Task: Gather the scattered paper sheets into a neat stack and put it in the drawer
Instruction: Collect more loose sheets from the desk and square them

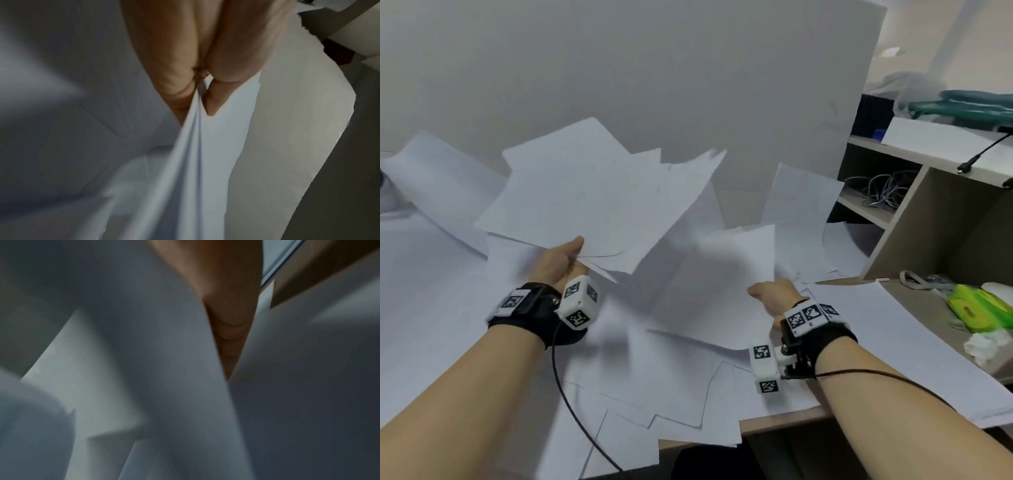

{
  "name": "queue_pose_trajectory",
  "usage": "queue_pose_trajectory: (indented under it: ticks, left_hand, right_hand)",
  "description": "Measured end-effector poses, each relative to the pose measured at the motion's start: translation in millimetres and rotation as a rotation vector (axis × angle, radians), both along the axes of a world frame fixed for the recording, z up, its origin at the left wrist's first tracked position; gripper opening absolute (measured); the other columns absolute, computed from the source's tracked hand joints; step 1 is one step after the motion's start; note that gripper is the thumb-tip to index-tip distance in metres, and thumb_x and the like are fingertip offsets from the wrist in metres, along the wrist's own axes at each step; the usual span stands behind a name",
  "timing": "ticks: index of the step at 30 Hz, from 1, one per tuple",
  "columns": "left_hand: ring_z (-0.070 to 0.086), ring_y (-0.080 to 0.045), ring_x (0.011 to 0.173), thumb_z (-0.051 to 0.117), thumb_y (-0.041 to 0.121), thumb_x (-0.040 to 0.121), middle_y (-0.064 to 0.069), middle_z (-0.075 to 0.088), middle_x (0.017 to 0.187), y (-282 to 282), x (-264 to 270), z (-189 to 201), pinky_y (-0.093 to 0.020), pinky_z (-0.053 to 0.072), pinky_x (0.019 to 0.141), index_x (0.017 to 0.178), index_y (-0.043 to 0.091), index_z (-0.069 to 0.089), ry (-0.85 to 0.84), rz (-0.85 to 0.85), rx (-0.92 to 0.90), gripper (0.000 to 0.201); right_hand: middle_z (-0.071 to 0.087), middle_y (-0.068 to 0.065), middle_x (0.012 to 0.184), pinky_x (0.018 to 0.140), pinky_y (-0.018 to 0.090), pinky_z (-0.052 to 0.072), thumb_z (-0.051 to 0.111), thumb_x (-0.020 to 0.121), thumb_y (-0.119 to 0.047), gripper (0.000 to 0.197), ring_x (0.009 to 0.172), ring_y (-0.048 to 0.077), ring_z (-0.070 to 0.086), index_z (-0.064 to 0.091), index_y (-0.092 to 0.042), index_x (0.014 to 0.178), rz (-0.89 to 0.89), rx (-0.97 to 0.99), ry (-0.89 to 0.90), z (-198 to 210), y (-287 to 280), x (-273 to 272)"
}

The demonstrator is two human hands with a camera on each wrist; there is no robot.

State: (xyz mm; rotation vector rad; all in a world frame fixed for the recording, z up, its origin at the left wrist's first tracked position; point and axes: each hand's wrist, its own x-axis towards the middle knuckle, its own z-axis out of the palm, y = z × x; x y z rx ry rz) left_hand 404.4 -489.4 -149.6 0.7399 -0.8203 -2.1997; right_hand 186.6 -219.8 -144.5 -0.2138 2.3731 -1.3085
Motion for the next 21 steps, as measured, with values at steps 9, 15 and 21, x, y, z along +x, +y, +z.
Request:
queue_pose_trajectory:
  ticks: [9,15,21]
  left_hand:
    - [0.075,-0.028,0.082,0.046,0.006,0.104,-0.019,0.074,0.103,-19.8,-5.6,-41.8,-0.035,0.061,0.071,0.109,-0.007,0.060,0.158,-0.010,0.149,0.020]
    - [0.076,-0.027,0.077,0.046,0.002,0.104,-0.018,0.076,0.090,-22.7,-6.9,-40.6,-0.032,0.062,0.077,0.109,-0.008,0.061,0.254,0.010,0.166,0.019]
    - [0.069,-0.031,0.090,0.045,0.004,0.104,-0.022,0.067,0.110,-29.5,-9.3,-53.8,-0.038,0.060,0.070,0.124,-0.010,0.053,0.150,0.039,0.204,0.025]
  right_hand:
    - [0.030,0.018,0.157,0.106,0.030,0.026,0.028,0.107,-0.007,0.044,0.142,0.031,0.033,0.027,0.002,0.150,0.168,0.182,0.115,39.8,-74.1,53.9]
    - [0.036,0.018,0.152,0.104,0.034,0.037,0.050,0.100,-0.007,0.055,0.137,0.031,0.041,0.026,0.000,0.150,0.289,0.296,0.086,19.2,-70.1,54.0]
    - [0.051,0.007,0.139,0.085,0.026,0.057,0.035,0.105,-0.017,0.034,0.059,0.013,0.067,0.046,-0.015,0.136,0.256,0.145,-0.167,6.8,-87.6,69.5]
